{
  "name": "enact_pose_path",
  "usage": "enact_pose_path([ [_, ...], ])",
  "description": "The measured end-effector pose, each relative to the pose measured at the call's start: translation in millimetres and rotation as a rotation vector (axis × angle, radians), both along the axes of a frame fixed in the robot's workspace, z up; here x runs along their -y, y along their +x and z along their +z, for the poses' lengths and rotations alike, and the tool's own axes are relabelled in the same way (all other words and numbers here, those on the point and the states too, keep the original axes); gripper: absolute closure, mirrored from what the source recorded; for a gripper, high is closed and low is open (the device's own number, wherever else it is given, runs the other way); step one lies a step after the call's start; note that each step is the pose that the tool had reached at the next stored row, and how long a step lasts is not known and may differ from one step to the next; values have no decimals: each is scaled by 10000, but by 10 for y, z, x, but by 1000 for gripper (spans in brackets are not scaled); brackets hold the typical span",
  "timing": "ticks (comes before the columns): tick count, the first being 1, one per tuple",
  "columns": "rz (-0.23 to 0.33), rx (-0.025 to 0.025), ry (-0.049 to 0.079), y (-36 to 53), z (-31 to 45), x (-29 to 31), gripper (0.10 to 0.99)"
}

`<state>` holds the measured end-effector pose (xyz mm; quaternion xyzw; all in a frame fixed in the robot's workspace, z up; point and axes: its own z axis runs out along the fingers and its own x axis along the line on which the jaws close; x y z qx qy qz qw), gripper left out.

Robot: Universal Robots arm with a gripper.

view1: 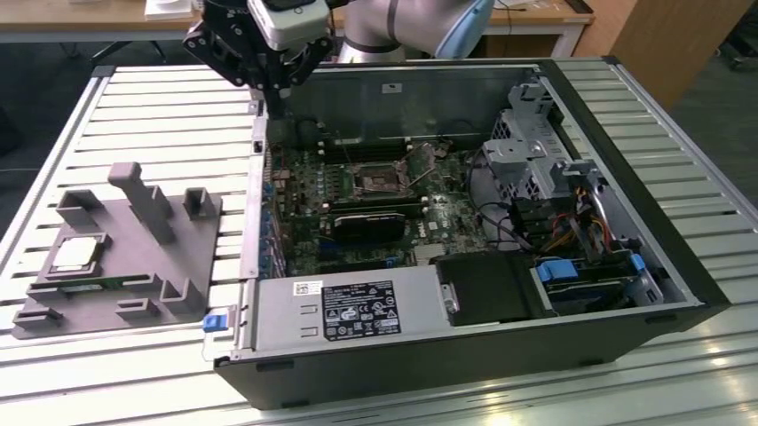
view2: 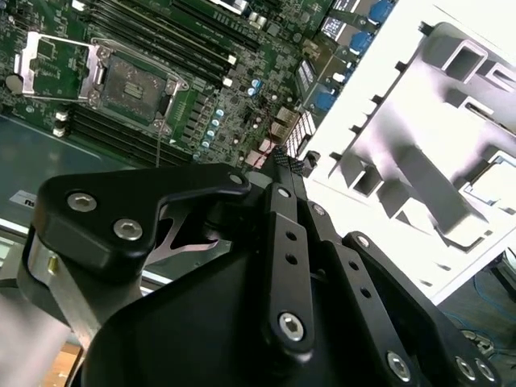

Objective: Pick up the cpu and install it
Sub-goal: 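Reach for the cpu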

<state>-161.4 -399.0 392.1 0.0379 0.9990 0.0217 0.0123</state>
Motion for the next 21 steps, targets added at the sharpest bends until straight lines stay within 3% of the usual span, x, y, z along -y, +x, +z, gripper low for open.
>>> enact_pose_path([
  [21,1,-13,0,-110,-8,0,980],
])
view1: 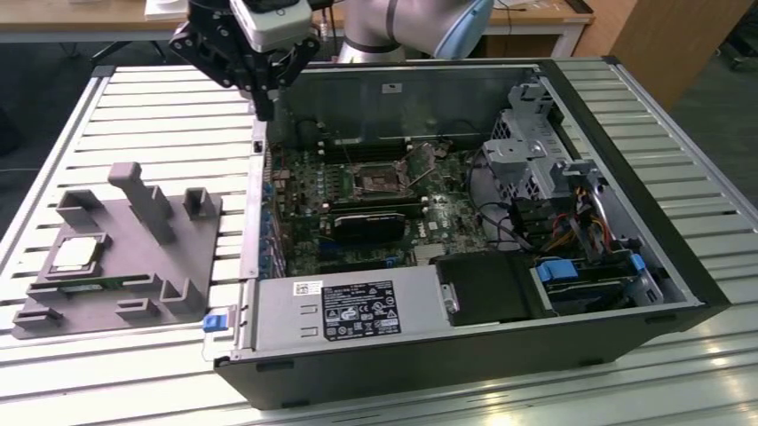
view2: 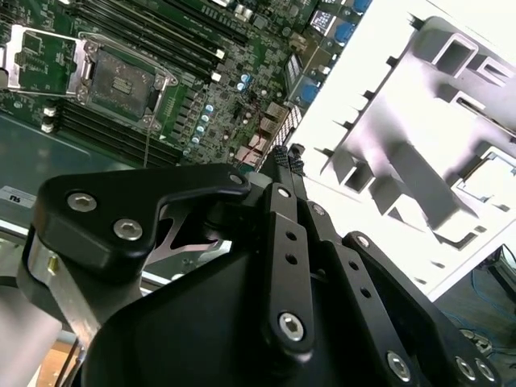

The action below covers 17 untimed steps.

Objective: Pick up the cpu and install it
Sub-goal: 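Reach for the cpu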

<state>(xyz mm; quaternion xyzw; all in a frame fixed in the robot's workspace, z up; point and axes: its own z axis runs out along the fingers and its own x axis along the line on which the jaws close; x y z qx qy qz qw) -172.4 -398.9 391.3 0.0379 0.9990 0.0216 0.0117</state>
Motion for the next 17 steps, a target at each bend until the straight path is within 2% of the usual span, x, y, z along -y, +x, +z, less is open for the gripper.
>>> enact_pose_path([
  [17,-1,-14,1,-61,-6,0,980],
])
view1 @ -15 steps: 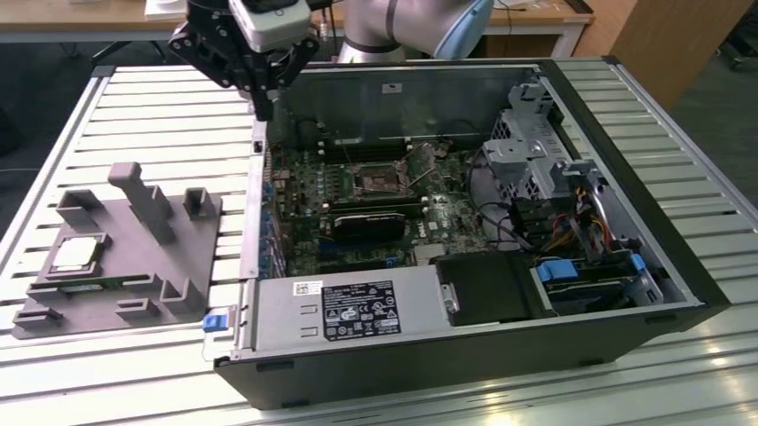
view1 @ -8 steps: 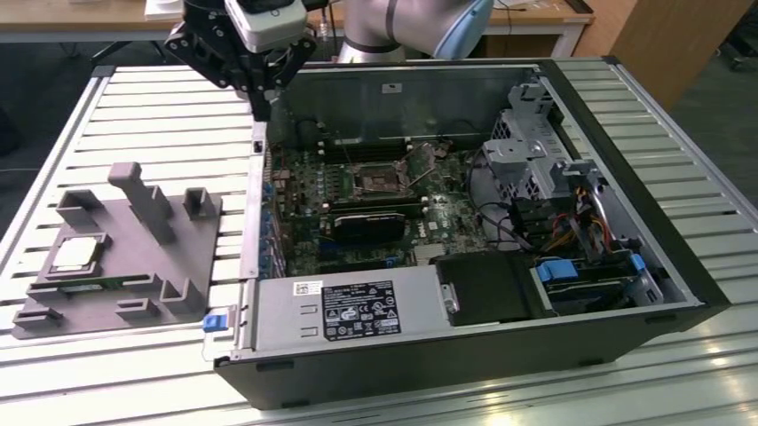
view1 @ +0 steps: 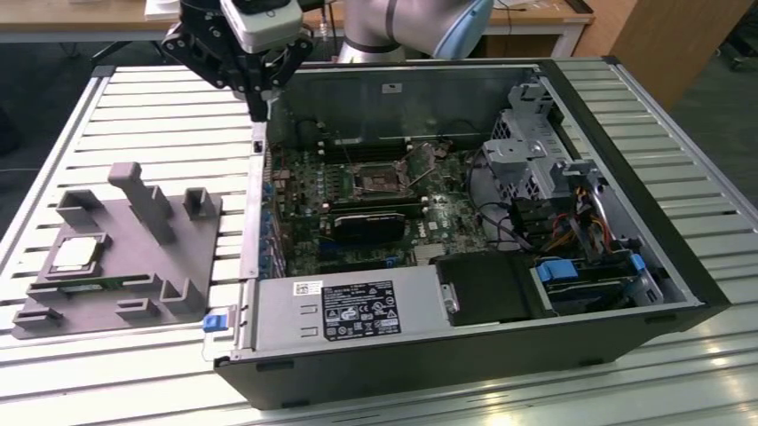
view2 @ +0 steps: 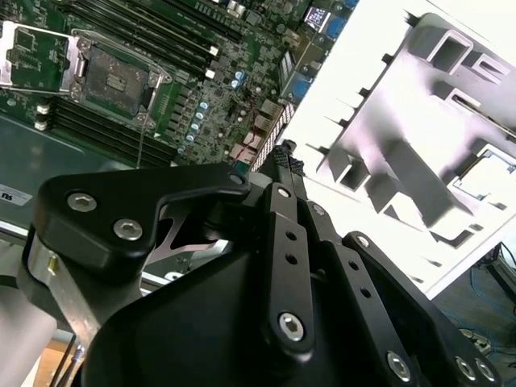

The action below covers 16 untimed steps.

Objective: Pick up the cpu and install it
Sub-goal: 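Reach for the cpu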

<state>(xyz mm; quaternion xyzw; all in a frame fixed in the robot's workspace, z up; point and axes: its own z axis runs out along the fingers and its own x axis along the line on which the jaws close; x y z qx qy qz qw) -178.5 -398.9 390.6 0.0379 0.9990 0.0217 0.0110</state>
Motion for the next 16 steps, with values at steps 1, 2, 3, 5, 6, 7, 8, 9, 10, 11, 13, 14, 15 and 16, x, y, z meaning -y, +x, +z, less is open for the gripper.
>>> enact_pose_path([
  [1,0,-1,0,-4,0,0,980],
  [2,1,-3,-1,-7,0,0,980],
  [3,0,-3,0,-11,-1,0,980],
  [5,0,-5,0,-18,-2,0,980],
  [6,0,-5,-1,-22,-2,0,980],
  [7,1,-6,-1,-26,-2,0,980],
  [8,0,-6,-1,-30,-2,0,980],
  [9,0,-7,-1,-35,-3,0,980],
  [10,0,-7,-1,-39,-3,0,980],
  [11,0,-8,-1,-42,-3,0,980],
  [13,0,-9,0,-50,-4,0,980],
  [14,1,-9,-1,-54,-4,0,980],
  [15,0,-10,0,-58,-5,0,980],
  [16,0,-11,-1,-61,-5,0,980],
])
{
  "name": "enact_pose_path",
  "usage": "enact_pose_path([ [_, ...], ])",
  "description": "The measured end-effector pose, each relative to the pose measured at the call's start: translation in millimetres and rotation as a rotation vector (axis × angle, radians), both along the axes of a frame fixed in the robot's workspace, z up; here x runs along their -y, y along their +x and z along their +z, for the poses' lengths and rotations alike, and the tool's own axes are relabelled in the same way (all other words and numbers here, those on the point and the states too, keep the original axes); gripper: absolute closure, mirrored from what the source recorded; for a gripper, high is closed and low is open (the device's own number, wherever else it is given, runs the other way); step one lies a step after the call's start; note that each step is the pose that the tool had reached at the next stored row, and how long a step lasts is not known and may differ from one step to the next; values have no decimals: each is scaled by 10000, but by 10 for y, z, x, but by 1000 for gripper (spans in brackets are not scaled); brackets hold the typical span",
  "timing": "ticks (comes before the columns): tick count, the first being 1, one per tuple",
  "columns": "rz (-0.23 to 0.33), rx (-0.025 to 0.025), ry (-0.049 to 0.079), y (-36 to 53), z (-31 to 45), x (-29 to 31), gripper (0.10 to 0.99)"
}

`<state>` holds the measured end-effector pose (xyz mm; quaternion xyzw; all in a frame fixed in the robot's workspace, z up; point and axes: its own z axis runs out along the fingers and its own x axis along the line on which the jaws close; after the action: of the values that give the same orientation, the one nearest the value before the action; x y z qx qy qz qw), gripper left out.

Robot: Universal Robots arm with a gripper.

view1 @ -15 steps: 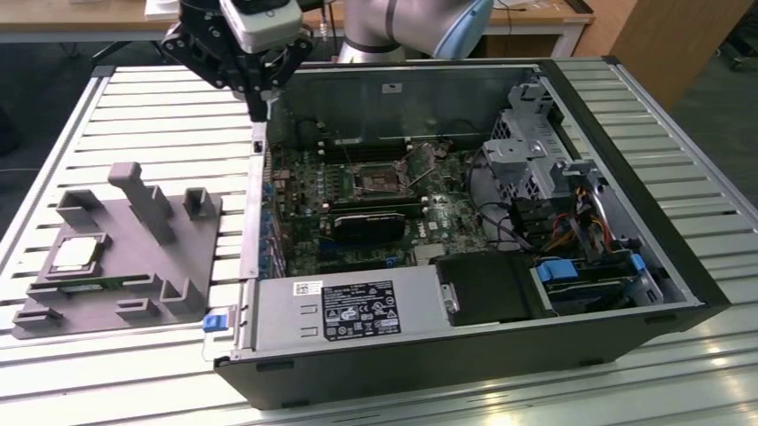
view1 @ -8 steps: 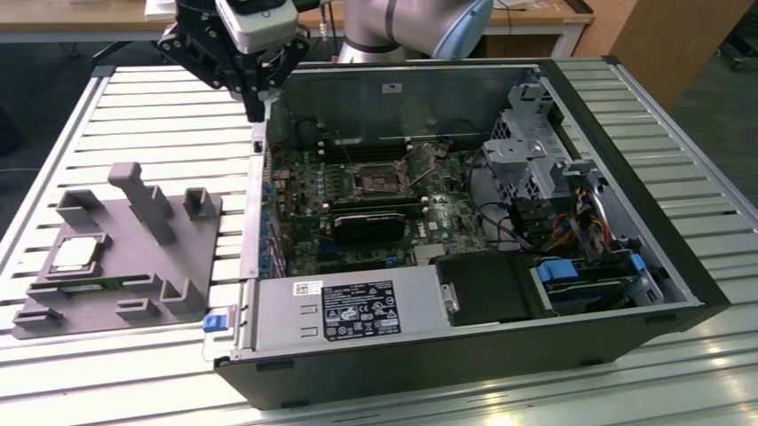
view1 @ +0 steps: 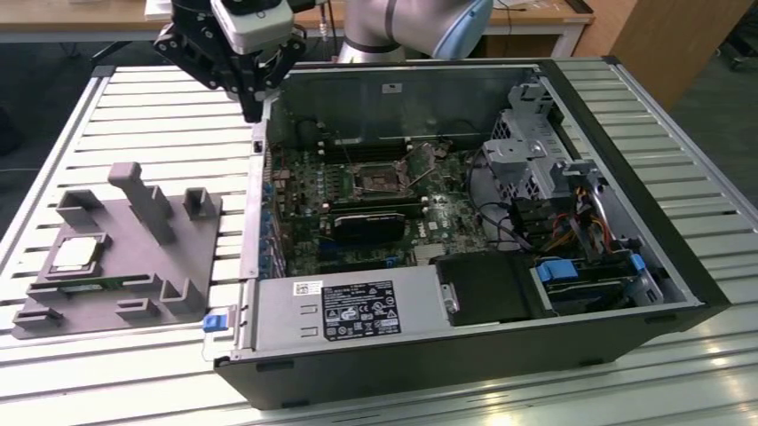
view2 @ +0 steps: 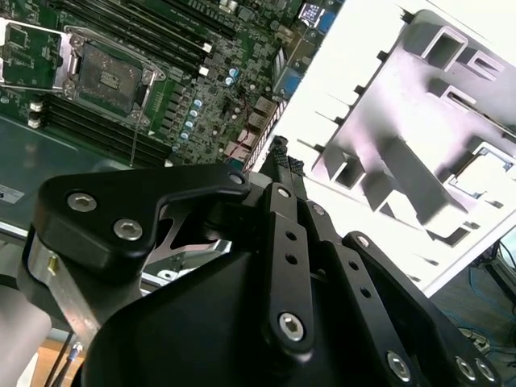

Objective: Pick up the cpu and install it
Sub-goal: 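Reach for the cpu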

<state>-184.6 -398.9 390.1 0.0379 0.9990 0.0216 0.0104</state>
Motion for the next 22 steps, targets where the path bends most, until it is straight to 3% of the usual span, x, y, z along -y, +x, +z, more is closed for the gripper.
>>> enact_pose_path([
  [22,0,-14,0,-95,-9,0,980],
])
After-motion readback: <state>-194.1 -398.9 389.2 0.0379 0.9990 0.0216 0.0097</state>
